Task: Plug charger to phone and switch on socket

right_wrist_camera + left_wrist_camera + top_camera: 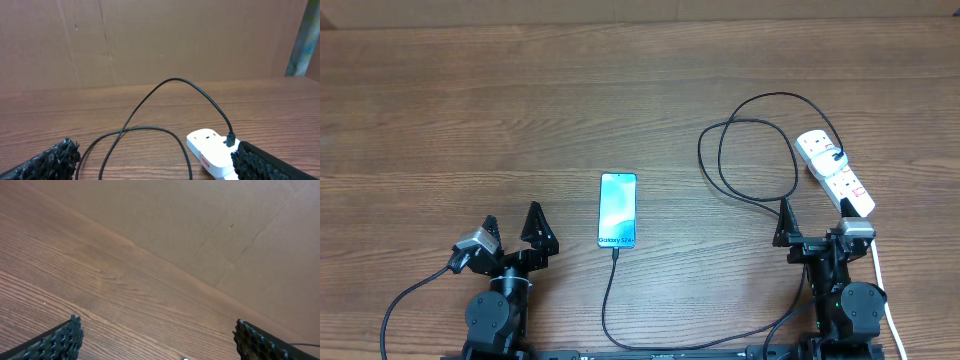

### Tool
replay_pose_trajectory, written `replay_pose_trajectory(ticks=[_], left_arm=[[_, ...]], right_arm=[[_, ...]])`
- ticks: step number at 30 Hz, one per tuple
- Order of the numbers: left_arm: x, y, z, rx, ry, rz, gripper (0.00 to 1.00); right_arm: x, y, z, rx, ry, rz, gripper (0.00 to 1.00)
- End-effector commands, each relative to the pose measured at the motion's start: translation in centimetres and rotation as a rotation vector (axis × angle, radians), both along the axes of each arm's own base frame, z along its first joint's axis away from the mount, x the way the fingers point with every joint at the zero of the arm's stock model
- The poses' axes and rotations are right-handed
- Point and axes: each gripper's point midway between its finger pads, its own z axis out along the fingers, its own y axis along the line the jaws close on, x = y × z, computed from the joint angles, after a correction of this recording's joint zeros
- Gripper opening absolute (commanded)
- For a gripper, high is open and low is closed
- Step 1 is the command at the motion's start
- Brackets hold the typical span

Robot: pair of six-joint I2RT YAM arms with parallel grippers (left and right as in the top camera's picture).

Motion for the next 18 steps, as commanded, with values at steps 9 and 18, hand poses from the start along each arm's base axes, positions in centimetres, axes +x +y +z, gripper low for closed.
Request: replay_pose_trajectory(ticks=[9, 18], left_arm=[[0.0, 1.0, 0.1, 0.007, -0.008, 0.034, 1.0], [0.0, -1.0, -0.4, 0.392, 0.014, -0.139, 1.0]], right_arm=[[0.0, 0.2, -0.2, -0.009, -0.004, 0.011, 1.0], [0.0, 0.2, -0.2, -0.008, -0.004, 0.011, 1.0]])
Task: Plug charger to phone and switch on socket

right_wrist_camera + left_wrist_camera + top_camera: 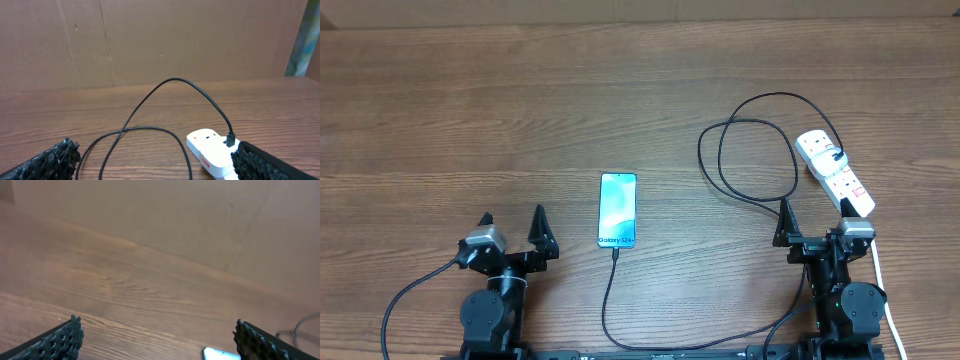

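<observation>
The phone [618, 210] lies face up, screen lit, at the table's middle front, with the black charger cable [610, 300] plugged into its near end. The cable loops [750, 160] over to the white socket strip [834, 172] at the right, where its plug [230, 138] sits in the strip. My left gripper [512, 228] rests open at the front left, its fingers wide apart; a corner of the phone [220, 354] shows in its wrist view. At the front right my right gripper [815, 232] rests open just before the strip, with nothing between its fingers.
A brown cardboard wall [160, 40] stands behind the wooden table [470, 110]. The strip's white lead [886, 300] runs off the front right edge.
My left gripper has swung round at its rest place, so its wrist view is now level and takes in the phone's corner. The right arm, phone and cable have not moved.
</observation>
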### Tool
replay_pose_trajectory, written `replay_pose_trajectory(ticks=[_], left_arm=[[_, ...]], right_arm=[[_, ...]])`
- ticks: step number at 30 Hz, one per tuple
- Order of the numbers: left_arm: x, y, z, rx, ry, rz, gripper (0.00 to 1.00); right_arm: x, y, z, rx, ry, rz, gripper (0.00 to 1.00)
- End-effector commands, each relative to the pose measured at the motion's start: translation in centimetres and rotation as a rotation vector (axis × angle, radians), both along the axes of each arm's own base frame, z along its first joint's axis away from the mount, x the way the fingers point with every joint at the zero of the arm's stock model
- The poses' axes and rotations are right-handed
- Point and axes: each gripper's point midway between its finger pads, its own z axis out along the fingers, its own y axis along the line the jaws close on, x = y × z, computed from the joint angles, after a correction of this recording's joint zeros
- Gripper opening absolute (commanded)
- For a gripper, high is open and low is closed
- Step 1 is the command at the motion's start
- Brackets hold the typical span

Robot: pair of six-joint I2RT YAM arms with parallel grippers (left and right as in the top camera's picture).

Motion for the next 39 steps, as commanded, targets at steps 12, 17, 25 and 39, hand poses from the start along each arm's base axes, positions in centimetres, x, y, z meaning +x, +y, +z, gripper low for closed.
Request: replay_pose_trajectory(ticks=[12, 17, 25, 39], left_arm=[[-0.06, -0.74, 0.02, 0.234, -0.009, -0.078, 1.0], [-0.05, -0.71, 0.03, 0.233, -0.01, -0.076, 1.0], [-0.05, -0.68, -0.01, 0.233, -0.008, -0.075, 0.99], [-0.04, -0.67, -0.02, 0.233, -0.008, -0.074, 0.99]], right_arm=[[0.0, 0.22, -0.17, -0.008, -0.004, 0.011, 1.0], [0.0, 0.22, -0.17, -0.008, -0.004, 0.011, 1.0], [0.0, 0.22, -0.17, -0.008, -0.004, 0.011, 1.0], [0.0, 0.22, -0.16, -0.008, -0.005, 0.011, 1.0]])
